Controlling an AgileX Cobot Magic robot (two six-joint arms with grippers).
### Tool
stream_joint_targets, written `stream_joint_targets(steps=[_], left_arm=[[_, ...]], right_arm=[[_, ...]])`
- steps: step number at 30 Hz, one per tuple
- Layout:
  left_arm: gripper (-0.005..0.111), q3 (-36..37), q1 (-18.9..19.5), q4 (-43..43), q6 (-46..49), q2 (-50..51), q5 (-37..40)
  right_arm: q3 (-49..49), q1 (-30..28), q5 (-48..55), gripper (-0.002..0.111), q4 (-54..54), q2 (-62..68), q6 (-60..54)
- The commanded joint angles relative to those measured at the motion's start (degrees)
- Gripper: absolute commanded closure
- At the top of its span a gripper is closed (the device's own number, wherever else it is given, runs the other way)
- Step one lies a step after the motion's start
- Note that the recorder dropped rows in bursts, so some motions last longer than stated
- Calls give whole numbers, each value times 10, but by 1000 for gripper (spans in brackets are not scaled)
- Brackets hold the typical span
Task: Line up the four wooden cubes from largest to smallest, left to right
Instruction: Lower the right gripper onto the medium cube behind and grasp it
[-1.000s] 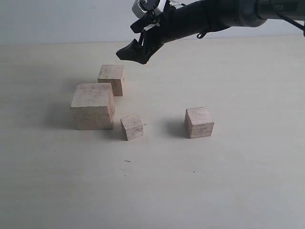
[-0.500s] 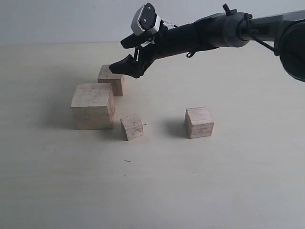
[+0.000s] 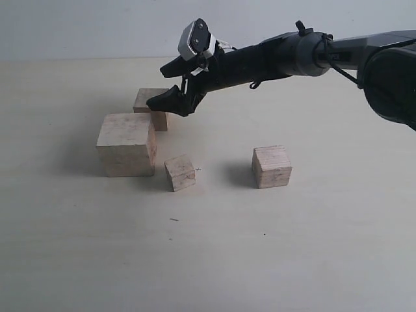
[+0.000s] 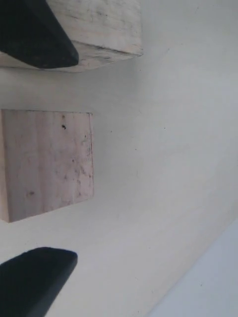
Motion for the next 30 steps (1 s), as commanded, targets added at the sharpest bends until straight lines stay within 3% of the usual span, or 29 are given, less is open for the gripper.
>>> stream_joint_targets(steps=[1, 24, 28, 30], left_arm=[[107, 0, -4, 0, -1, -3, -7], [107, 0, -4, 0, -1, -3, -7], [107, 0, -4, 0, -1, -3, -7], [107, 0, -4, 0, -1, -3, -7]], right_arm=[[-4, -1, 7, 22, 5, 1, -2], [-6, -1, -9, 26, 22, 27, -27], [-6, -1, -9, 33, 22, 27, -27], [-6, -1, -9, 42, 18, 27, -27]])
